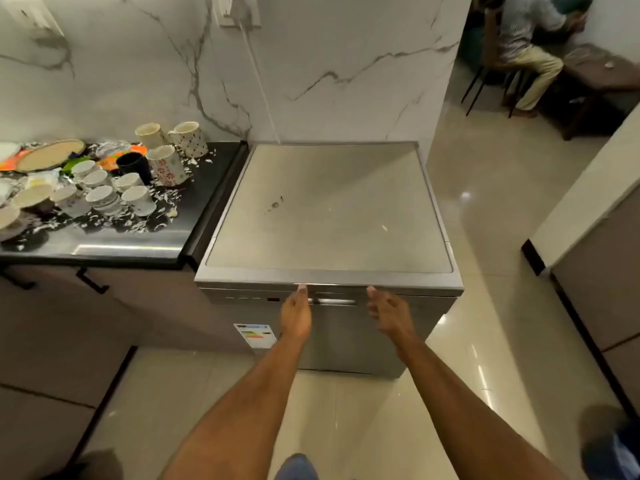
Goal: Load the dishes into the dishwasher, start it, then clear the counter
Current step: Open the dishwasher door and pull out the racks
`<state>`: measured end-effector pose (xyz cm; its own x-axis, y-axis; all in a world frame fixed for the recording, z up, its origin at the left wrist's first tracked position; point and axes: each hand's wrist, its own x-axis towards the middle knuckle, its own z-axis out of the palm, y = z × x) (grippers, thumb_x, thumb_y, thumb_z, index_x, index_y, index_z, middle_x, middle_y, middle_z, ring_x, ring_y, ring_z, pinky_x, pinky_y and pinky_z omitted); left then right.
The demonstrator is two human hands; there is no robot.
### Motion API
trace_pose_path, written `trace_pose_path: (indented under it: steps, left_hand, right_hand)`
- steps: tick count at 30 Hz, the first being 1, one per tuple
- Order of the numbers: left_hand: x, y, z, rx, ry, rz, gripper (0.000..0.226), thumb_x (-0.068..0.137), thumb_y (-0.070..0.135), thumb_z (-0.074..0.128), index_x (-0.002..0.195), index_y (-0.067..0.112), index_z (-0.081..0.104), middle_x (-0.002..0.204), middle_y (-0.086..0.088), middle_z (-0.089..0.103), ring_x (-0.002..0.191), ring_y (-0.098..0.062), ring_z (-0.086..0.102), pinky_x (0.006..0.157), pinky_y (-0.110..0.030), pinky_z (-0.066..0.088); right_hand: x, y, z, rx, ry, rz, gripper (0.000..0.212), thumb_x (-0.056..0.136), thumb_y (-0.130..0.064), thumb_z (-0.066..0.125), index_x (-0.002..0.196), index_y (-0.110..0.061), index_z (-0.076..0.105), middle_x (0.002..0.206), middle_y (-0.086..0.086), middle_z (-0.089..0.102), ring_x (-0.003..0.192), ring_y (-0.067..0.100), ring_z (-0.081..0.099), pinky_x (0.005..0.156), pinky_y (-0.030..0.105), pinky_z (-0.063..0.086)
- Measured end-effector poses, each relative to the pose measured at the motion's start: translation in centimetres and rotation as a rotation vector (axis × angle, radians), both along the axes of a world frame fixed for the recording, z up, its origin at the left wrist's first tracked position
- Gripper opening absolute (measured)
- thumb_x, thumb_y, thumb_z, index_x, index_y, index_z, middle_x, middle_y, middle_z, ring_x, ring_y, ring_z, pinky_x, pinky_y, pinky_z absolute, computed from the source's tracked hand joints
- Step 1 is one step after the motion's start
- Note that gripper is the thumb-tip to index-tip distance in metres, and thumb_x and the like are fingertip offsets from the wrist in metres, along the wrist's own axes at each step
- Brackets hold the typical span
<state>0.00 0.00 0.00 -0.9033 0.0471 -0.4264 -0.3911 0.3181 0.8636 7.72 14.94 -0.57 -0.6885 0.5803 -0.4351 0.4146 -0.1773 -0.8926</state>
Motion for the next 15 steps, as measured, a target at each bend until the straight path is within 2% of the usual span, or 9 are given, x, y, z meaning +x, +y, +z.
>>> trace_pose_path:
  steps: [2,3,5,7,10,13,15]
  left_hand:
    - [-0.4,0.0,-0.9,0.101,-0.198,0.137,0.058,0.099,0.053,0.038,0.121,0.004,0.059,0.106,-0.009,0.061,0.101,-0.03,0.058,0.084,-0.034,0.046]
    - [-0.6,0.0,-1.6,0.179,-0.279,0.187,0.063,0.098,0.057,0.036,0.125,0.004,0.058,0.104,-0.01,0.062,0.092,-0.027,0.06,0.075,-0.033,0.047]
    - [-1.2,0.1,-3.0,0.32,-0.402,0.237,0.067,0.097,0.062,0.032,0.131,0.008,0.053,0.107,-0.01,0.062,0.094,-0.025,0.06,0.067,-0.031,0.045]
    - [-2.0,0.3,-4.2,0.402,-0.473,0.274,0.071,0.095,0.066,0.028,0.135,0.011,0.049,0.112,-0.009,0.061,0.105,-0.027,0.058,0.073,-0.033,0.044]
    - [-3.0,0.7,-5.2,0.525,-0.55,0.345,0.077,0.092,0.073,0.024,0.13,0.013,0.054,0.121,-0.01,0.062,0.115,-0.028,0.057,0.093,-0.039,0.041]
    - [-3.9,0.9,-6.1,0.625,-0.565,0.381,0.078,0.091,0.074,0.021,0.118,0.012,0.06,0.123,-0.012,0.063,0.115,-0.028,0.058,0.102,-0.042,0.037]
    - [-4.7,1.1,-6.7,0.668,-0.58,0.417,0.08,0.089,0.077,0.022,0.109,0.011,0.062,0.12,-0.013,0.064,0.112,-0.027,0.06,0.106,-0.043,0.036]
  right_hand:
    - [-0.4,-0.3,-1.2,-0.209,-0.053,-0.063,0.047,0.096,-0.044,0.055,0.116,-0.002,0.063,0.11,0.022,0.066,0.091,0.023,0.061,0.08,0.037,0.047]
    - [-0.6,-0.5,-1.8,-0.306,-0.07,-0.082,0.049,0.096,-0.048,0.051,0.12,-0.006,0.061,0.112,0.018,0.066,0.095,0.026,0.062,0.086,0.042,0.048]
    - [-1.6,-0.8,-3.3,-0.51,-0.067,-0.154,0.058,0.096,-0.057,0.043,0.125,-0.008,0.057,0.116,0.017,0.063,0.103,0.03,0.06,0.093,0.047,0.045]
    - [-3.0,-1.3,-4.6,-0.65,-0.031,-0.23,0.068,0.095,-0.065,0.035,0.127,-0.009,0.056,0.117,0.017,0.061,0.11,0.032,0.057,0.099,0.048,0.041]
    - [-4.4,-2.8,-6.0,-0.798,0.07,-0.342,0.082,0.088,-0.076,0.029,0.122,-0.008,0.058,0.118,0.017,0.062,0.117,0.032,0.056,0.104,0.049,0.039]
    - [-5.7,-3.7,-7.2,-0.914,0.178,-0.455,0.086,0.084,-0.082,0.029,0.111,-0.006,0.059,0.114,0.018,0.064,0.118,0.034,0.056,0.107,0.048,0.038]
    - [-6.3,-4.0,-7.6,-0.964,0.225,-0.528,0.091,0.08,-0.085,0.033,0.113,-0.005,0.059,0.117,0.019,0.064,0.117,0.033,0.058,0.108,0.046,0.038]
